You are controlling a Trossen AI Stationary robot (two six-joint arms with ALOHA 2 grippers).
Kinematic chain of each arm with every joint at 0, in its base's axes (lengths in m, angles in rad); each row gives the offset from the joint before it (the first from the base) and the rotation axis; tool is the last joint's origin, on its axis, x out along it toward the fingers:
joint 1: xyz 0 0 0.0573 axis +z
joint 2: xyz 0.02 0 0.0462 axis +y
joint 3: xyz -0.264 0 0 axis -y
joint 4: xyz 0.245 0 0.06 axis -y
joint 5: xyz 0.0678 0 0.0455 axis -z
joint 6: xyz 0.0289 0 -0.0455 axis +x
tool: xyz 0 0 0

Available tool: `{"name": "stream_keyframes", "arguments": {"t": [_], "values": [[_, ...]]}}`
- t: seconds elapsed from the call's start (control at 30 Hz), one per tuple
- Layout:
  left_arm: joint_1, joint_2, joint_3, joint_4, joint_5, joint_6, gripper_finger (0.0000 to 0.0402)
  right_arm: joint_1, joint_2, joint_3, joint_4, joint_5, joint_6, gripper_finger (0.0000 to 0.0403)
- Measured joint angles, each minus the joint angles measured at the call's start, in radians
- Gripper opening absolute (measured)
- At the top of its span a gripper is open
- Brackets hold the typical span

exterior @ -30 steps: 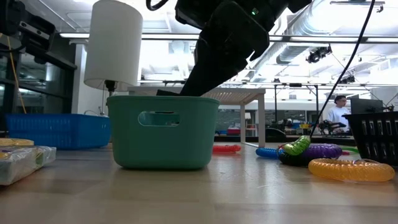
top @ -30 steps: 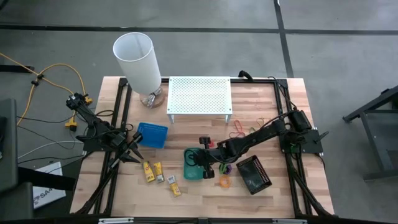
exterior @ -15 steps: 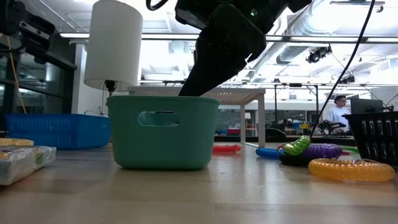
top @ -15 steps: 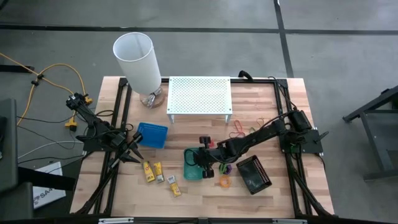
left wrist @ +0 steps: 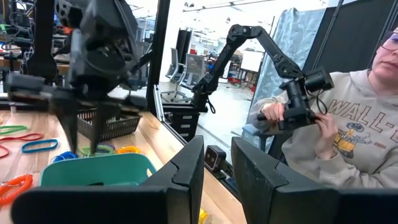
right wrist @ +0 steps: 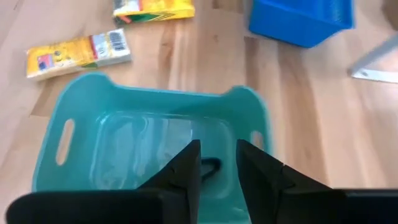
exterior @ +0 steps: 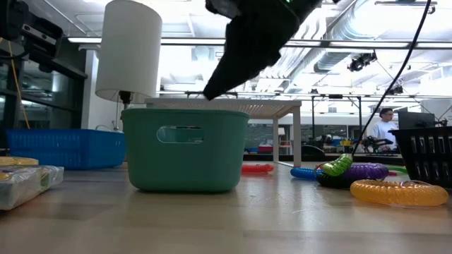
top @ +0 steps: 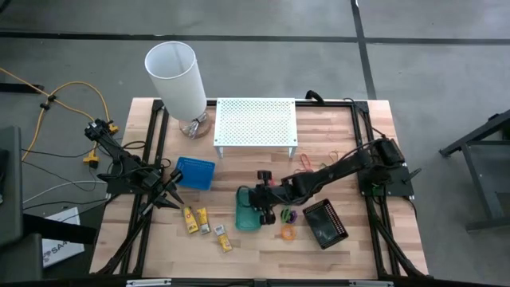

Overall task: Pick & Place Office Desk Supplies
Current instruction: Put the blue rubber band into the green bin

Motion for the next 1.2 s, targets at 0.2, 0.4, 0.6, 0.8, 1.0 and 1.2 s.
{"name": "stream_keyframes", "arguments": {"t": [0.2,0.4,0.6,0.8,1.0,1.2], "values": [[0.0,0.0,0.0,0.0,0.0,0.0,0.0079,-0.028,-0.068,0.0,-0.072,0.016,0.002,0.0091],[0.0,0.0,0.0,0.0,0.0,0.0,0.0079,-0.036,-0.089,0.0,-0.128,0.018,0.019,0.0091],[0.0,0.0,0.0,0.0,0.0,0.0,0.0079,-0.044,-0.092,0.0,-0.303,0.001,0.2,0.0091],[0.0,0.0,0.0,0.0,0.0,0.0,0.0079,-0.044,-0.092,0.0,-0.458,-0.026,0.334,0.0091],[0.0,0.0,0.0,0.0,0.0,0.0,0.0079,-0.044,-0.092,0.0,-0.604,-0.028,0.5,0.0091],[0.0,0.0,0.0,0.0,0.0,0.0,0.0079,-0.043,-0.092,0.0,-0.718,0.012,0.661,0.0091]]}}
